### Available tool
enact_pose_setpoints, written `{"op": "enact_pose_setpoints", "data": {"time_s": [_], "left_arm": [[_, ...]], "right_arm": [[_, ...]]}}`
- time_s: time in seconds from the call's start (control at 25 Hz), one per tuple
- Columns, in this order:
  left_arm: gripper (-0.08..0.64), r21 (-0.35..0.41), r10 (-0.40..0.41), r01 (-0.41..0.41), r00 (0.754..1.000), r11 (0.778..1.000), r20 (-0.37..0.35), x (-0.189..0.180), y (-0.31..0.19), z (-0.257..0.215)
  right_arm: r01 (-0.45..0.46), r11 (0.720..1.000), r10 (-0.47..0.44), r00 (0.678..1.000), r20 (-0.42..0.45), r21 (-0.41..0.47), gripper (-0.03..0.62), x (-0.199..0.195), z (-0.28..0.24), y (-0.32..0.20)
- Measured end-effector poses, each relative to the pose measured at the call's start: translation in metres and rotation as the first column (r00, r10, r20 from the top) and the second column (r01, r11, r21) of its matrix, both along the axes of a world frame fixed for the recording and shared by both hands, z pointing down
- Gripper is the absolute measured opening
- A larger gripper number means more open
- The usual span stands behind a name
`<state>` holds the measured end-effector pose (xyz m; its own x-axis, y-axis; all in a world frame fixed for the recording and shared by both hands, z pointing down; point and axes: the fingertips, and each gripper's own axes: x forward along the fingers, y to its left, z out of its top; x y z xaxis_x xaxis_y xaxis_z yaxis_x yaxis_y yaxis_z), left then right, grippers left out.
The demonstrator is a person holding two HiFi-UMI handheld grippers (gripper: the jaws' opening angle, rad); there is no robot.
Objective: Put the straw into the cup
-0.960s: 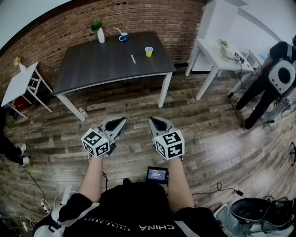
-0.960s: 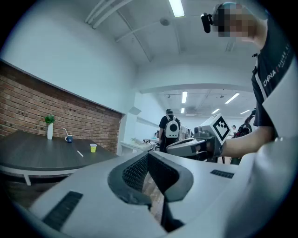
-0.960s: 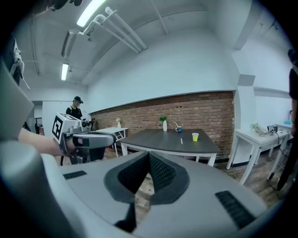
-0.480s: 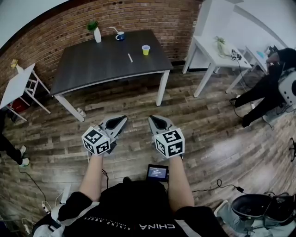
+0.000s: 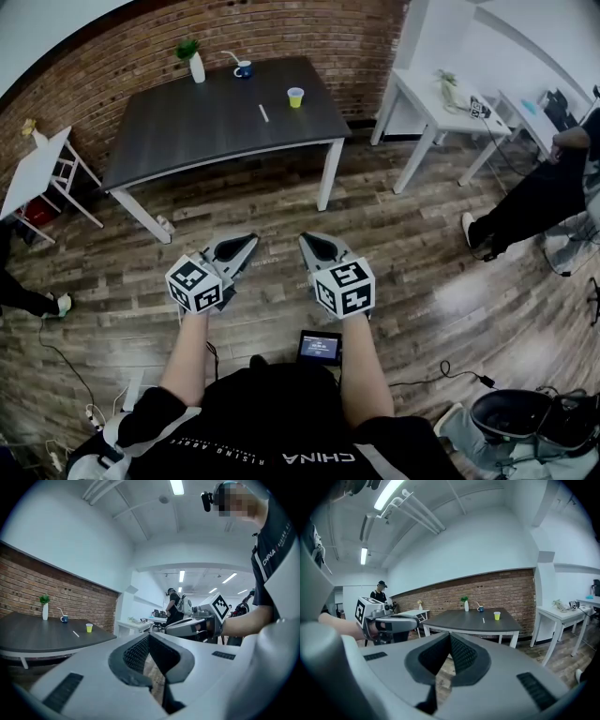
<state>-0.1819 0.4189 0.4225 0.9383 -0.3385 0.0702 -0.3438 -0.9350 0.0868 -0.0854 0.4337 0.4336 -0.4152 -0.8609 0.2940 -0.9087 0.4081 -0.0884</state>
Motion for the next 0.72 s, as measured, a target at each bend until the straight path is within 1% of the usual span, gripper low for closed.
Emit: {"op": "enact_pose_setpoints", "data": {"time_s": [0.32, 0.44, 0.56, 0.72], "left_arm": [[0.003, -0.004, -0.009, 0.009, 1.0, 1.0, 0.01, 0.013, 0.002, 0.004], [0.003, -0.012, -0.012, 0.012, 1.0, 1.0, 0.002, 0.018, 0.002, 0.005], [0.003, -0.019, -0.018, 0.017, 1.0, 1.0, -0.004, 0.026, 0.004, 0.006], [0.002, -0.022, -0.023, 0.023, 1.0, 0.999, 0.011, 0.042, 0.007, 0.009]], "right_arm": [[0.011, 1.0, -0.011, 1.0, 0.009, -0.002, 0.005, 0.013, 0.002, 0.001], [0.014, 1.0, -0.013, 1.0, 0.012, -0.005, 0.005, 0.018, 0.004, 0.002], [0.013, 1.0, -0.013, 1.0, 0.018, -0.009, 0.005, 0.028, 0.007, 0.006], [0.015, 1.0, -0.015, 0.999, 0.028, -0.013, 0.005, 0.045, 0.01, 0.009]]}}
